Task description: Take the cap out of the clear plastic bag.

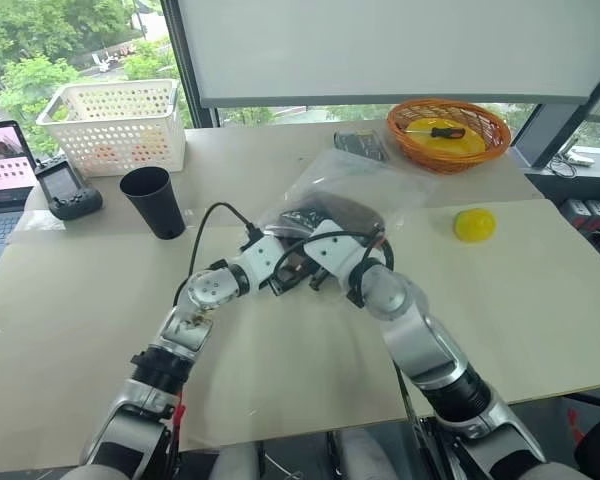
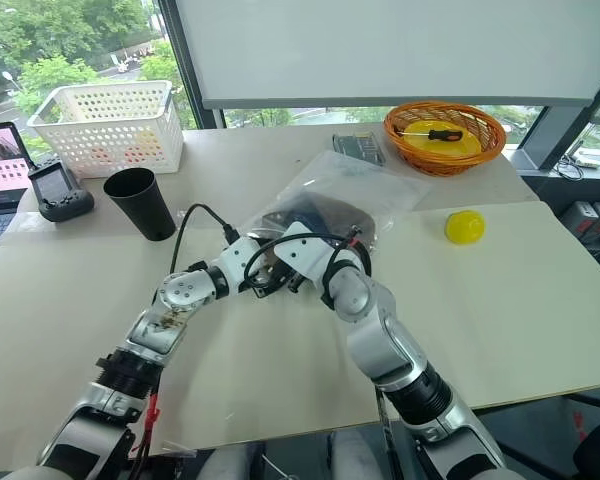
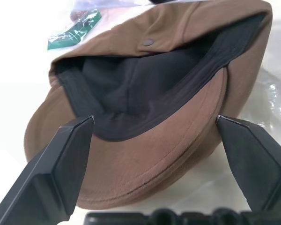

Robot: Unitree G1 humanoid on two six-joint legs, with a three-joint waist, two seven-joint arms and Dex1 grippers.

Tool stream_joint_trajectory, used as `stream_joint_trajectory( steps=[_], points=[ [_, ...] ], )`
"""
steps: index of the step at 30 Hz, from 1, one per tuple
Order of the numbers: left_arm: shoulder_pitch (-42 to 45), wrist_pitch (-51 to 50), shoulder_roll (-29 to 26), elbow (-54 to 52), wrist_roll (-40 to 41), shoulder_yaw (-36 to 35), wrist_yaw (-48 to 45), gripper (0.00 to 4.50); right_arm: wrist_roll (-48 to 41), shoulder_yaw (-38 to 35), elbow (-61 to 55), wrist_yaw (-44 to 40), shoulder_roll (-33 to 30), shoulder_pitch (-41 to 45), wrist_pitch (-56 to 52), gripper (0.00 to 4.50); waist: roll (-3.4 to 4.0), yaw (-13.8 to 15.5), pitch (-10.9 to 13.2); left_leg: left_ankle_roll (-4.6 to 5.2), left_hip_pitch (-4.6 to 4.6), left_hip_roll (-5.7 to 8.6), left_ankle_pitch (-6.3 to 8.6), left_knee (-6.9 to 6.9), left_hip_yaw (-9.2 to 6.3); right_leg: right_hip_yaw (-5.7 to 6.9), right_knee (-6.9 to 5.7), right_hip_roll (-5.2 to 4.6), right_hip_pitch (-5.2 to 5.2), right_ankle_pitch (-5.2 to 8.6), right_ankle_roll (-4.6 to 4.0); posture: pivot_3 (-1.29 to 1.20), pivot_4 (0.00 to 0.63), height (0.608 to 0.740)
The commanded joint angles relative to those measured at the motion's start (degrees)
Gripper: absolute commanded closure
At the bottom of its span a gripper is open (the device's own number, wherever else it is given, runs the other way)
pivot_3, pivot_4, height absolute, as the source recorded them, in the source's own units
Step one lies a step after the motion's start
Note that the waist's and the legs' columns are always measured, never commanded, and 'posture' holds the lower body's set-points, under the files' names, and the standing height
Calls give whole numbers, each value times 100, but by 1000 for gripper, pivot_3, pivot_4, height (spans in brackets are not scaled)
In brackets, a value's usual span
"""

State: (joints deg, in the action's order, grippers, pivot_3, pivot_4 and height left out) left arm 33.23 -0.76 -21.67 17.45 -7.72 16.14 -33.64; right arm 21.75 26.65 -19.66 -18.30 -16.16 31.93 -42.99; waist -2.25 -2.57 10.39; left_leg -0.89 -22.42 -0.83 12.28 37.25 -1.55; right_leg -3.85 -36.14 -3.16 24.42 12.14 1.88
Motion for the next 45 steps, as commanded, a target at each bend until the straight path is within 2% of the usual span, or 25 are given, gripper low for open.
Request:
stream_joint_trajectory(
  steps=[1, 8, 12, 16, 19, 25, 30, 35, 45],
  points=[
    [317, 435, 24, 559, -507, 276, 168, 0, 94, -85, -185, 23, 91, 37, 62, 4434, -1, 5, -1, 0, 1, 0, 0, 0, 0, 0, 1, 0, -1, 0, 1, 0, 150, 736],
    [919, 1374, 174, 1705, -1547, 808, 1067, 0, 119, -85, -178, -2, 138, 30, 87, 4434, -3, 20, -2, 0, 7, 2, 0, 2, 0, 0, 1, -1, -11, 4, 13, 0, 150, 736],
    [988, 1546, 317, 2114, -1702, 888, 1252, 0, 114, -91, -181, -2, 165, 28, 88, 4434, -4, 17, -5, 0, 8, 2, 0, 2, 0, 0, 0, -1, -11, 4, 14, 0, 150, 736],
    [998, 1507, 395, 2264, -1631, 785, 1241, 1136, 116, -91, -180, 0, 183, 35, 90, 4500, -5, 17, -8, 0, 10, 2, 0, 2, 1, 0, 0, -2, -15, 5, 17, 0, 150, 736],
    [1000, 1519, 399, 2303, -1625, 754, 1240, 2379, 113, -94, -177, -2, 194, 38, 96, 4500, -6, -4, -8, 0, 11, 2, 0, 3, 1, 0, 0, -1, -14, 7, 22, 0, 150, 736],
    [978, 1470, 430, 2261, -1613, 680, 1205, 4471, 115, -77, -184, -6, 213, 31, 98, 4500, -6, 0, -12, 0, 12, 1, 0, 2, 1, 0, -2, -1, -14, 9, 25, 0, 150, 736],
    [937, 1493, 484, 2197, -1578, 603, 1190, 4471, 118, -68, -183, -11, 225, 15, 89, 4500, -5, 6, -13, 0, 12, 2, 0, 2, 1, 0, -1, -1, -15, 9, 25, 0, 150, 736],
    [669, 1371, 391, 1584, -1346, 425, 924, 4471, 113, -53, -181, -24, 237, 8, 74, 4500, -5, -5, -13, 0, 11, 1, 0, 2, 1, 0, -1, -1, -13, 8, 23, 0, 150, 736],
    [-1020, 509, -412, -1562, -1368, 259, 98, 4471, 97, -34, -158, -48, 284, -28, 85, 4500, -4, -9, -14, -1, 11, -1, 0, -8, 1, -1, -4, -2, -7, -4, 3, 0, 150, 736]
  ],
)
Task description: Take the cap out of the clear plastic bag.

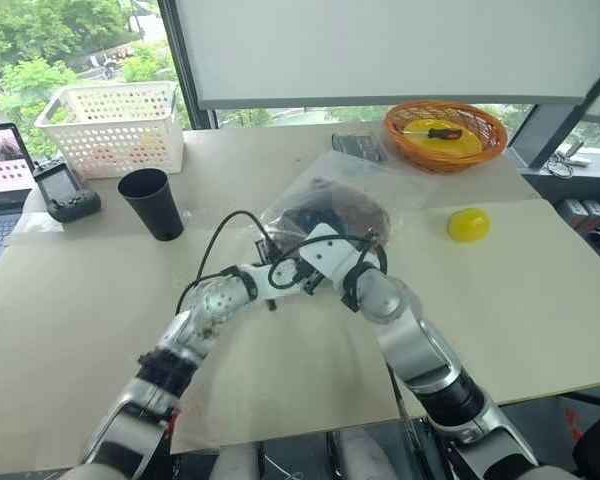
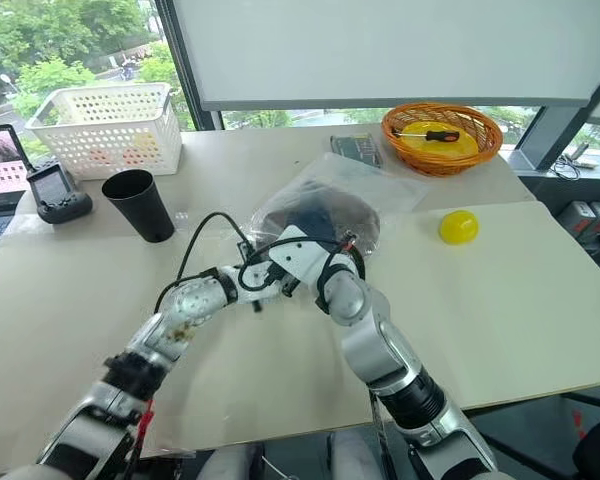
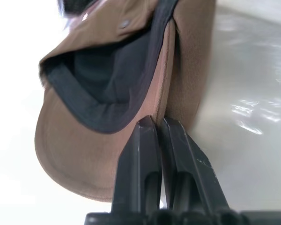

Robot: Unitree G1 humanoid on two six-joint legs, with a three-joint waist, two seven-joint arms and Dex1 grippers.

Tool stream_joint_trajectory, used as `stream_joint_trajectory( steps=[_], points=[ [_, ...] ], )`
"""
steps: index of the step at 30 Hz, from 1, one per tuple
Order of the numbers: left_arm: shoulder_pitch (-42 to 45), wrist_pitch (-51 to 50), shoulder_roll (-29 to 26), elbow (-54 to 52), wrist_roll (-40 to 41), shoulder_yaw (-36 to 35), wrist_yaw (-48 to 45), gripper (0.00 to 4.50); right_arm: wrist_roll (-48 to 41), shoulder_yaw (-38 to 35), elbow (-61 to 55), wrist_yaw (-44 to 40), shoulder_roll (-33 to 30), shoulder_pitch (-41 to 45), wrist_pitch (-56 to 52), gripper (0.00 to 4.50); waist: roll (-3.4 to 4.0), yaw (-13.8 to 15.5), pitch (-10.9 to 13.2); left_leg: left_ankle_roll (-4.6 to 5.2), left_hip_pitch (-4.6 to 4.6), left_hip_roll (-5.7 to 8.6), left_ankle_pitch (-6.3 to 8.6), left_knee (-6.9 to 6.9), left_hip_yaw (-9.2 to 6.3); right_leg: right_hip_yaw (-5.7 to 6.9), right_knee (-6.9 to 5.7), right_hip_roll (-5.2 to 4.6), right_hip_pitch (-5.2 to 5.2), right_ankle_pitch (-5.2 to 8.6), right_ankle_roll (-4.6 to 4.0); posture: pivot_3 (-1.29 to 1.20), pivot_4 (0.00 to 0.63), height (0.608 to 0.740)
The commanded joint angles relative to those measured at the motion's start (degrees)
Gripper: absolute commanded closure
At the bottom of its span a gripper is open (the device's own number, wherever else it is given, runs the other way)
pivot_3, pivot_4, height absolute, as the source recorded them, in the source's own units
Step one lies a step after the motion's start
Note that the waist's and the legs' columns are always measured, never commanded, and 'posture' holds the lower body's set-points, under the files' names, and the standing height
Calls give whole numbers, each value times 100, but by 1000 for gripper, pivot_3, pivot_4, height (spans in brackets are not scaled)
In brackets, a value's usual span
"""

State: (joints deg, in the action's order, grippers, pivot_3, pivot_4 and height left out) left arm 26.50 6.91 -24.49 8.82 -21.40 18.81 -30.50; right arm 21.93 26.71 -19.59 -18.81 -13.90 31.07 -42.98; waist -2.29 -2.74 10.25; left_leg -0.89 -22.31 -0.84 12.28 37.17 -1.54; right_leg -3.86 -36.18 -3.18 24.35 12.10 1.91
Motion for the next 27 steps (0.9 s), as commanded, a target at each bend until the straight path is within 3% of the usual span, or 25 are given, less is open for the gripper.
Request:
stream_joint_trajectory(
  steps=[1, 8, 14, 21, 27],
  points=[
    [-496, -359, -229, -940, -19, -59, -264, 4471, 73, -38, -161, -1, 68, 53, 85, 4500, 0, 12, 0, 0, 1, 0, 0, 0, 0, 0, 0, 0, 0, 0, 0, 0, 150, 736],
    [-1359, -1094, -822, -2406, -10, -549, -535, 4471, 67, -22, -157, -46, 79, 7, 107, 4500, -1, -7, 0, 0, 3, -5, 0, 1, 2, 0, 1, 3, 1, 8, 13, 0, 150, 736],
    [-1790, -1455, -965, -3078, 220, -989, -577, 4471, 56, -14, -125, -84, 71, -13, 178, 4500, 0, -11, 0, 0, 1, -7, 0, 0, 2, 0, 3, 4, 4, 13, 19, 0, 150, 736],
    [-2414, -1420, -1051, -3888, 1272, -1492, -975, 4471, 20, -35, 84, -163, 42, 43, 385, 4500, -1, -13, 1, 0, -1, -8, 0, -1, 2, 0, 6, 1, 5, 12, 17, 0, 150, 736],
    [-3067, -1752, -1463, -4741, 2128, -2174, -1457, 4471, -19, -108, 306, -228, -6, 104, 620, 4500, -3, -26, 2, 0, 0, -10, 0, -2, 3, 0, 8, 2, 5, 15, 15, 0, 150, 736]
  ],
)
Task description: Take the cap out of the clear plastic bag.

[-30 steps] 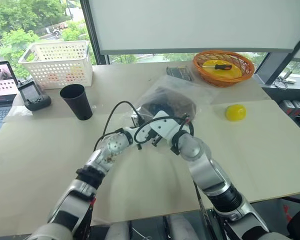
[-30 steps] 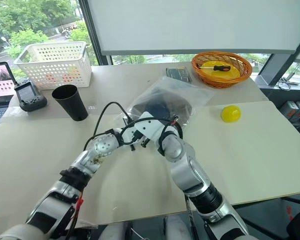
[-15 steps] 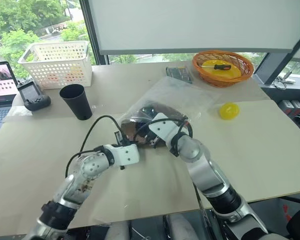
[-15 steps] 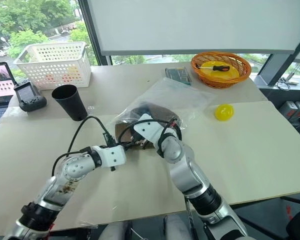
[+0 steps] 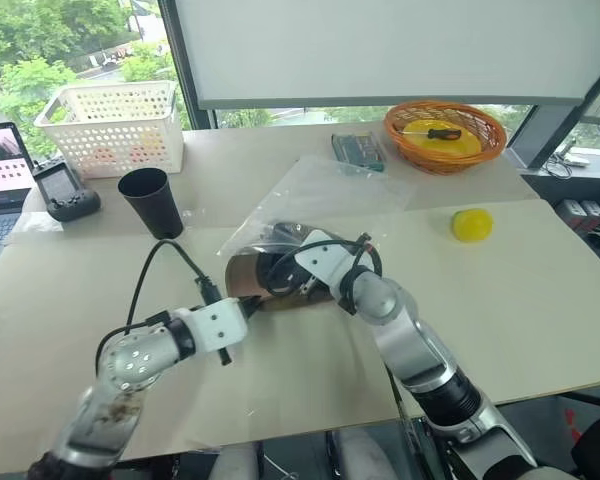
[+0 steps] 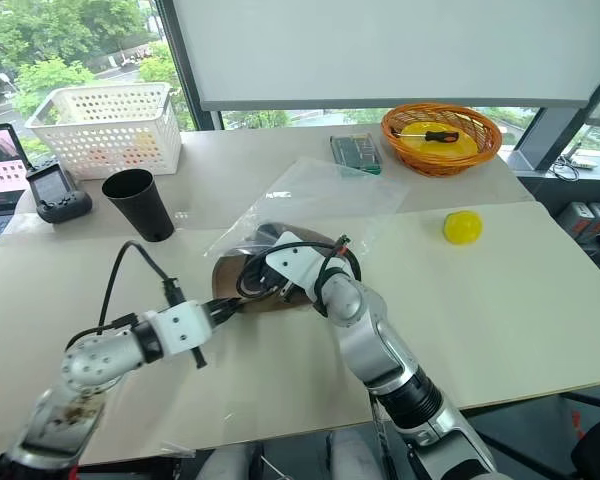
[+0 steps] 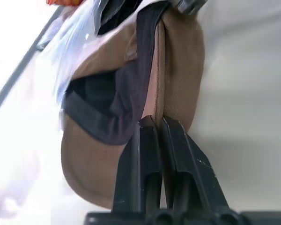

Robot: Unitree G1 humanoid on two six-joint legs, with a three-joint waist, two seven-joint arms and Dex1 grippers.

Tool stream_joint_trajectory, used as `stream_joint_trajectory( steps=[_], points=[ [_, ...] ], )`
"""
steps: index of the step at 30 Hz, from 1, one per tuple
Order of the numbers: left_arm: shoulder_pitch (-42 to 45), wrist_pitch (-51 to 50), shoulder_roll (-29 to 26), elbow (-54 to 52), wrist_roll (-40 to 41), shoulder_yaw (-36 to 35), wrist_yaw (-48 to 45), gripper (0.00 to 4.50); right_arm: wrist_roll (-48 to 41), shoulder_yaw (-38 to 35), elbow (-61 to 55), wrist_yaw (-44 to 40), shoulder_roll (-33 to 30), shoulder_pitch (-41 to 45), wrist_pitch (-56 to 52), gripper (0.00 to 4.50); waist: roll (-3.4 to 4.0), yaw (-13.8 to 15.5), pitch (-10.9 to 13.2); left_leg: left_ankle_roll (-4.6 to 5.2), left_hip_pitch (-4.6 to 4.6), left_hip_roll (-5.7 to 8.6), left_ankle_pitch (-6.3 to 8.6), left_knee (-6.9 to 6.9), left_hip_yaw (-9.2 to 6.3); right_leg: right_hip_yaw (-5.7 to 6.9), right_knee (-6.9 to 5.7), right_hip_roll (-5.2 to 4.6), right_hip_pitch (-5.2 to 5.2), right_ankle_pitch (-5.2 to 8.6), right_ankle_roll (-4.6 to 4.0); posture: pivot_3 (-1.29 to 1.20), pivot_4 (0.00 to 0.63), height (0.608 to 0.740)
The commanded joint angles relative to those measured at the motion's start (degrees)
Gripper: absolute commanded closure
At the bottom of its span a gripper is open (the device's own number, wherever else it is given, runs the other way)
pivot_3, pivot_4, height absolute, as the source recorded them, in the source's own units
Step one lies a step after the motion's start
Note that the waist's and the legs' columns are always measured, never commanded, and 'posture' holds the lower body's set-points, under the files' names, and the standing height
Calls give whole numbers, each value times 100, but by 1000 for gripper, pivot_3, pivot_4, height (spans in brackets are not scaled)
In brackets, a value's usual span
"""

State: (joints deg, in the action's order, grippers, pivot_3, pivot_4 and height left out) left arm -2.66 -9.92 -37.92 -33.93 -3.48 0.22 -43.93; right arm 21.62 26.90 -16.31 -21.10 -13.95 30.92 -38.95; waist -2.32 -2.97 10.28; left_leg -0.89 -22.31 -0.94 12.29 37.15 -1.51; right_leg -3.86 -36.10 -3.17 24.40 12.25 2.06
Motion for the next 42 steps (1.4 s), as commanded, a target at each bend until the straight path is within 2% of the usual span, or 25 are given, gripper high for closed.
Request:
stream_joint_trajectory(
  steps=[1, 8, 12, 16, 21, 26, 32, 36, 42],
  points=[
    [-232, -122, -149, -543, 419, -400, -119, 4471, 6, -138, -9, -6, -8, 113, 245, 4500, 0, -2, 0, 0, 0, -2, 0, 0, 0, 0, 1, 2, 0, 0, 0, 0, 150, 736],
    [-794, -210, -429, -840, 427, -1051, -79, 4471, -6, -190, 95, -89, -111, 89, 454, 4500, 0, -26, 0, 0, 2, -1, 0, -1, 0, 0, 0, 1, 0, 10, 10, 0, 150, 736],
    [-1111, -537, -464, -1253, 785, -1490, -236, 4471, -41, -370, 372, -84, -212, 136, 616, 4500, 0, -47, 0, 0, 1, -2, 0, -1, 1, 0, 2, 1, -1, 11, 11, 0, 150, 736],
    [-1419, -522, -598, -1614, 1221, -1621, -562, 4471, -80, -517, 763, -63, -291, 298, 859, 4500, -1, -63, 0, 0, 1, -1, 0, -1, 2, 1, 2, -1, 0, 11, 9, 0, 150, 736],
    [-1320, -508, -658, -1884, 1531, -1730, -604, 4471, -68, -572, 965, -96, -304, 341, 1049, 4500, -1, -72, 0, 0, 2, -3, 0, -2, 1, 1, 1, 3, 0, 13, 7, 0, 150, 736],
    [-1419, -598, -911, -1628, 1808, -2625, -881, 4471, -66, -602, 1022, -123, -302, 349, 1134, 4500, 0, -107, 1, 0, 2, -4, 0, -4, 2, 0, 0, 4, 2, 13, 6, 0, 150, 736],
    [-1581, -1817, -1633, -1154, 2775, -3971, -1711, 4471, -76, -606, 1046, -151, -289, 332, 1189, 4500, -1, -114, 1, 0, 3, -4, 0, -5, 2, 1, 1, 6, 3, 17, 5, 0, 150, 736],
    [-1532, -2028, -1732, -892, 3047, -4291, -1806, 4471, -91, -580, 1103, -183, -257, 369, 1275, 4500, 0, -106, 2, 0, 2, -5, 0, -16, 3, 1, 1, 6, 9, 20, 3, 0, 150, 736],
    [-1265, -3618, -1994, -867, 4936, -5149, -1798, 4471, -70, -591, 1202, -197, -214, 414, 1350, 4500, -2, -107, 3, 0, 1, -6, 0, -16, 2, 1, 0, 5, 10, 20, 2, 0, 150, 736]
  ],
)
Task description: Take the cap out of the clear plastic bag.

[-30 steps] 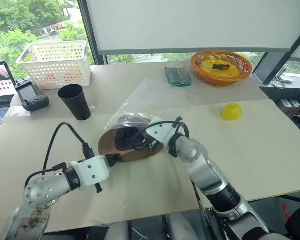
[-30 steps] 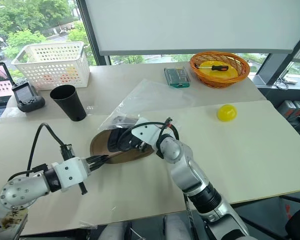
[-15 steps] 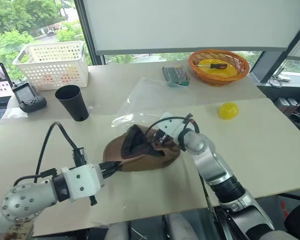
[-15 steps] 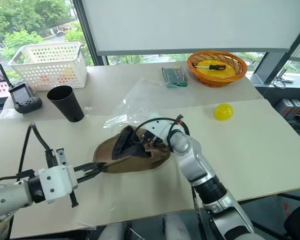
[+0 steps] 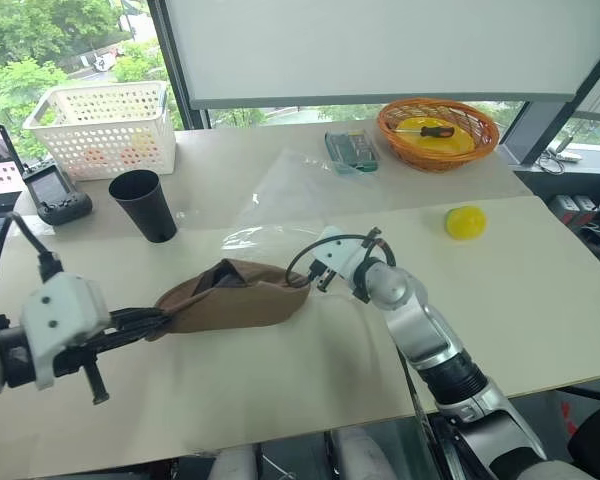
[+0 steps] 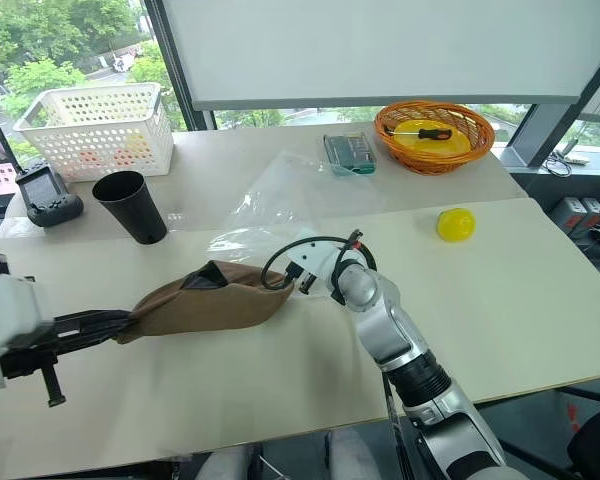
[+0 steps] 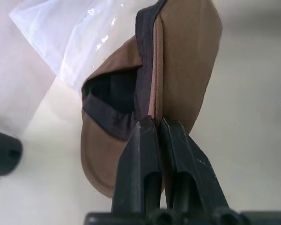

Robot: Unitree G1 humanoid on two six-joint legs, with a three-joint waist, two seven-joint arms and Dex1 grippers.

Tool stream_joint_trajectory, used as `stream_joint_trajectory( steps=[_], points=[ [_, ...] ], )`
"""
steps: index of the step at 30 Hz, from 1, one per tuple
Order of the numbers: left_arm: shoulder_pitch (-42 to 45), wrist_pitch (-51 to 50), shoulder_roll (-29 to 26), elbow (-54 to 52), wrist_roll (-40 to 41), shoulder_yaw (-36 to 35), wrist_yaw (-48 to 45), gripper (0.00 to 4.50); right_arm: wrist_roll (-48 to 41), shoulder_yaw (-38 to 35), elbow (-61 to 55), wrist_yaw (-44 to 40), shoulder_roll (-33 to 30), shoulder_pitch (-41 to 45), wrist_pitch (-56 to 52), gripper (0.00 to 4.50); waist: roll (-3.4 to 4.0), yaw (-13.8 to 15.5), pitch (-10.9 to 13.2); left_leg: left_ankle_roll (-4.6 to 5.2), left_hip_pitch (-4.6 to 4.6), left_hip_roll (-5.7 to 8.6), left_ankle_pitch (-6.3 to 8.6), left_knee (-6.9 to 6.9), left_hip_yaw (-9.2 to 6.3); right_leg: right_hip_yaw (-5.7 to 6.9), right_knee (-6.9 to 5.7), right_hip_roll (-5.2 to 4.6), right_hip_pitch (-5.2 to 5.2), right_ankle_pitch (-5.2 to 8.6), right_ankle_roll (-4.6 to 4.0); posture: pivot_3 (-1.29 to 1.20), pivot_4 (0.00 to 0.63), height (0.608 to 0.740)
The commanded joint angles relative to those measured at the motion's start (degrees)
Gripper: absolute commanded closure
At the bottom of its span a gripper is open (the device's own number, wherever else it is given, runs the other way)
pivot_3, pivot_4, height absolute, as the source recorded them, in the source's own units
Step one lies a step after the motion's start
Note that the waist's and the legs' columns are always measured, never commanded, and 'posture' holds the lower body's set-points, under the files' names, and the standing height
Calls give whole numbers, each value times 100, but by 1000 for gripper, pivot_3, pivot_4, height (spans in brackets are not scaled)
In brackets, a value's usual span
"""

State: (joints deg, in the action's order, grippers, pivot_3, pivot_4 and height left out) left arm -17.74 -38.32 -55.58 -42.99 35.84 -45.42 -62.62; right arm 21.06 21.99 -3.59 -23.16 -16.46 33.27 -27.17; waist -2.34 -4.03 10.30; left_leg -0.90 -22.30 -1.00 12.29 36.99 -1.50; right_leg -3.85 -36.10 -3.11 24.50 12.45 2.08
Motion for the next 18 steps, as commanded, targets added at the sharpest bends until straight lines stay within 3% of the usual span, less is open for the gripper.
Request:
stream_joint_trajectory(
  steps=[1, 8, 11, 18],
  points=[
    [292, -957, -293, 89, 1194, -670, 105, 4471, -13, -99, -56, 10, 44, 184, 182, 4500, 0, -1, 0, 0, 2, 0, 0, 0, -1, 0, -1, 0, 0, 0, 0, 0, 150, 736],
    [1193, -2312, -1047, 945, 3071, -1417, 507, 4471, -6, -93, 32, -1, 70, 204, 265, 4500, -2, -3, 1, 0, 1, 0, 0, 0, -3, 2, -3, 2, 0, 0, 0, 0, 150, 736],
    [1287, -2645, -1168, 1092, 3604, -1607, 593, 4471, -4, -97, 63, -3, 80, 217, 289, 4500, -1, -20, 1, 0, 2, 1, 0, -4, -1, 0, -1, 1, 2, 1, 0, 0, 150, 736],
    [2015, -2757, -1245, 1965, 4990, -1592, 1735, 4471, 6, -92, 145, 10, 103, 232, 364, 4500, -3, 3, 1, -1, 2, 2, 0, -6, -3, 1, -7, 1, 6, 1, -4, 0, 150, 736]
  ],
)
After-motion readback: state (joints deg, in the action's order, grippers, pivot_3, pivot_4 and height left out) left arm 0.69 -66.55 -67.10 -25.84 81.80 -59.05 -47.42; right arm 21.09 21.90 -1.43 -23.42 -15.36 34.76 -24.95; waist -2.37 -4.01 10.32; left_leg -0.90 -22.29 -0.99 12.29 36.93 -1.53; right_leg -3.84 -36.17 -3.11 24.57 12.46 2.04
